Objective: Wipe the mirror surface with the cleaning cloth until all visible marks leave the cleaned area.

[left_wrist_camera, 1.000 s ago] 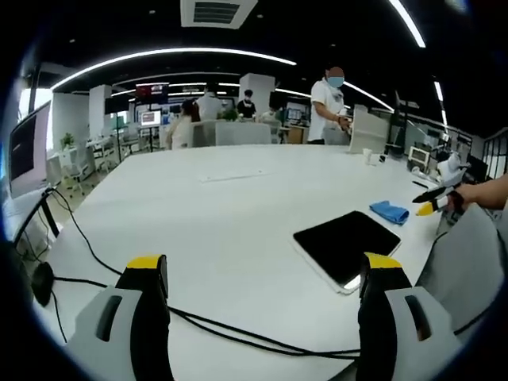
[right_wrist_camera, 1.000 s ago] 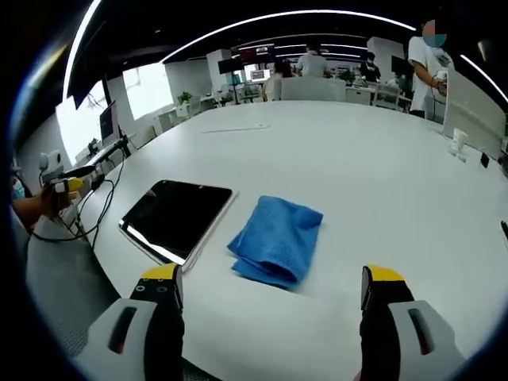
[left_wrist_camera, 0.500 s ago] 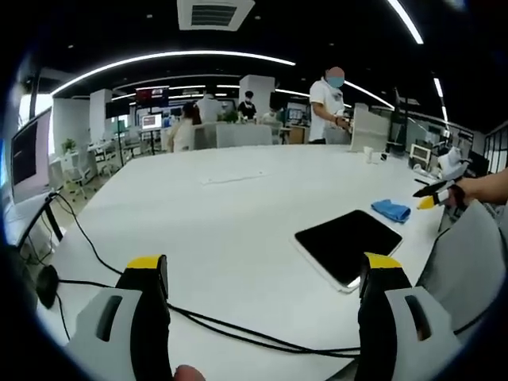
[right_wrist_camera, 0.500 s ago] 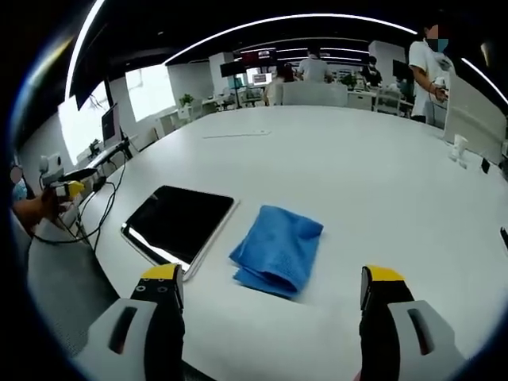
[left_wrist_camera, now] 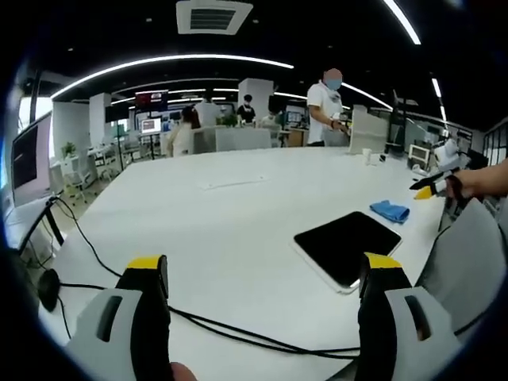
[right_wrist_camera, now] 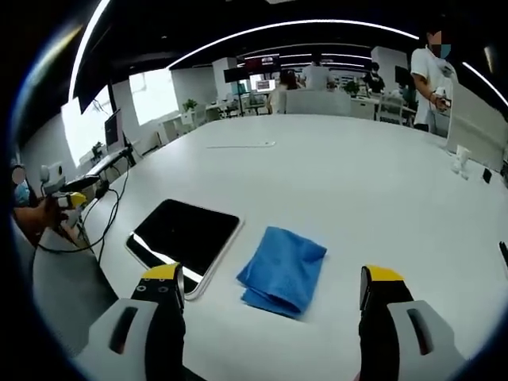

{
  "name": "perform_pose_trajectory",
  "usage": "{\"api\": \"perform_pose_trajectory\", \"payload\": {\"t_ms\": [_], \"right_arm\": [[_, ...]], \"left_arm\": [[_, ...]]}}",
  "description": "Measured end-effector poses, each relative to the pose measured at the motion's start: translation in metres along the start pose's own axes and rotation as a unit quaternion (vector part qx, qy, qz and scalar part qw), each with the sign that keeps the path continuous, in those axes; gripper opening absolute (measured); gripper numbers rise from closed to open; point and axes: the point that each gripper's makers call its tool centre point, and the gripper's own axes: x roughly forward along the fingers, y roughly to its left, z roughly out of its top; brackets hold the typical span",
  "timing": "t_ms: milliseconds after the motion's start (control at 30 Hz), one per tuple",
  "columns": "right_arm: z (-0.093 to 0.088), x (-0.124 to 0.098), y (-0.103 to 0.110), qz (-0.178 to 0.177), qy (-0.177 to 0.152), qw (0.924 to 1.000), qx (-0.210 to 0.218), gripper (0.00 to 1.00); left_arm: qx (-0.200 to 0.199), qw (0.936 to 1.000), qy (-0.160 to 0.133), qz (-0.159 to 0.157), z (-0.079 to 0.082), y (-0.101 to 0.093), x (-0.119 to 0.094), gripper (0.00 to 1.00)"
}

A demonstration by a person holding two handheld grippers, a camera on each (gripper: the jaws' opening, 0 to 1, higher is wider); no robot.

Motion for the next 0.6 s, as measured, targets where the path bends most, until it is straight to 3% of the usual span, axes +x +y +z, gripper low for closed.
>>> {"api": "perform_pose_trajectory", "payload": {"t_ms": [267,600], "right_arm": [[0.005,-0.002,0.000,-0.003,-0.001,1.0000,-0.004,0.91],[0.014,-0.007,0.000,-0.010,-0.009,0.9999,0.005,0.91]], "left_arm": [[0.016,0.9988,-0.045,0.008,0.017,0.002,-0.001,0.99],[0.008,0.9985,-0.051,0.017,0.017,0.009,-0.002,0.99]]}}
